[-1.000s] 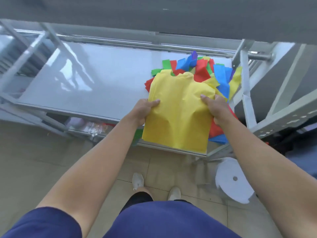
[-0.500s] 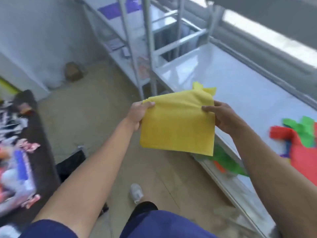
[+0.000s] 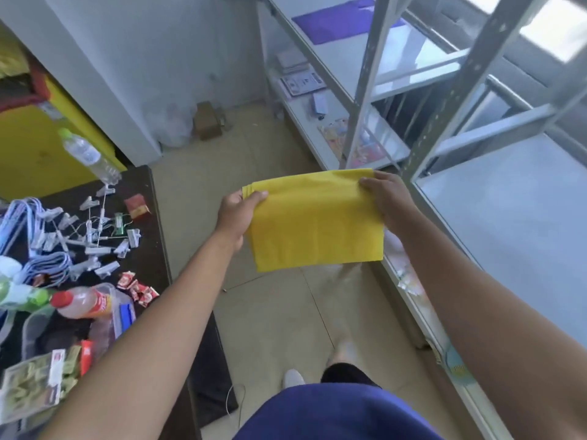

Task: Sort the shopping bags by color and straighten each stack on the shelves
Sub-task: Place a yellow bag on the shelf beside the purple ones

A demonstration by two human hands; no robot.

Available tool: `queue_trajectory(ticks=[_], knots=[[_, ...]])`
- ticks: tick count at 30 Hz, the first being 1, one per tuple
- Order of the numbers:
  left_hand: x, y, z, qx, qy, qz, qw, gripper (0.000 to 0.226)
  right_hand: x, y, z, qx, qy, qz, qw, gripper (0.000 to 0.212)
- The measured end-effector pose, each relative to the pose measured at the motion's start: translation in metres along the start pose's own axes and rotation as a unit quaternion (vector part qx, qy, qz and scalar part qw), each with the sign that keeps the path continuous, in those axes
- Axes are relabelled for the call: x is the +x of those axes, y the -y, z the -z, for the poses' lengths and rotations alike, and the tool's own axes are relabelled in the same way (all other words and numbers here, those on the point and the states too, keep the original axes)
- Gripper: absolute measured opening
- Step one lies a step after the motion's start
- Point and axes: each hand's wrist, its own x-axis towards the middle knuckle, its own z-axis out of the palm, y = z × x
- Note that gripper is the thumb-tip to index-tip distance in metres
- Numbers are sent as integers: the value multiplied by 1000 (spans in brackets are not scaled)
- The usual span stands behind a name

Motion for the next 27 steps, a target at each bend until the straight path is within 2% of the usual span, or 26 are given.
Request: queue_trajectory(ticks=[3, 6, 8, 11, 15, 20, 22, 24, 27], knots=[[52, -13, 11, -7, -18, 3, 1000, 8, 55, 24, -28, -12, 4, -1, 1000, 10], [113, -30, 18, -10, -26, 6, 1000, 9, 121, 46, -59, -8, 8, -13, 1000, 39], [158, -47, 21, -4, -31, 4, 1000, 9, 166, 62, -78, 2, 11, -7, 1000, 46], [223, -78, 24, 10, -45, 3, 999, 8, 219, 99, -100, -21, 8, 6, 1000, 34], [299, -123, 28, 0, -32, -12, 999, 12, 292, 159, -121, -60, 9, 65, 996, 13], [397, -180, 31, -27, -20, -26, 999, 6, 372, 217, -151, -39, -1, 56, 998, 27], [444, -196, 35, -37, -5, -24, 999, 4, 402, 229, -169, -20, -7, 49, 999, 15], [497, -208, 38, -43, 33, -11, 998, 6, 432, 236, -185, -3, -21, 41, 999, 14], [575, -222, 33, -41, 147, 29, 988, 14, 475, 242, -206, -24, -82, 23, 996, 13]])
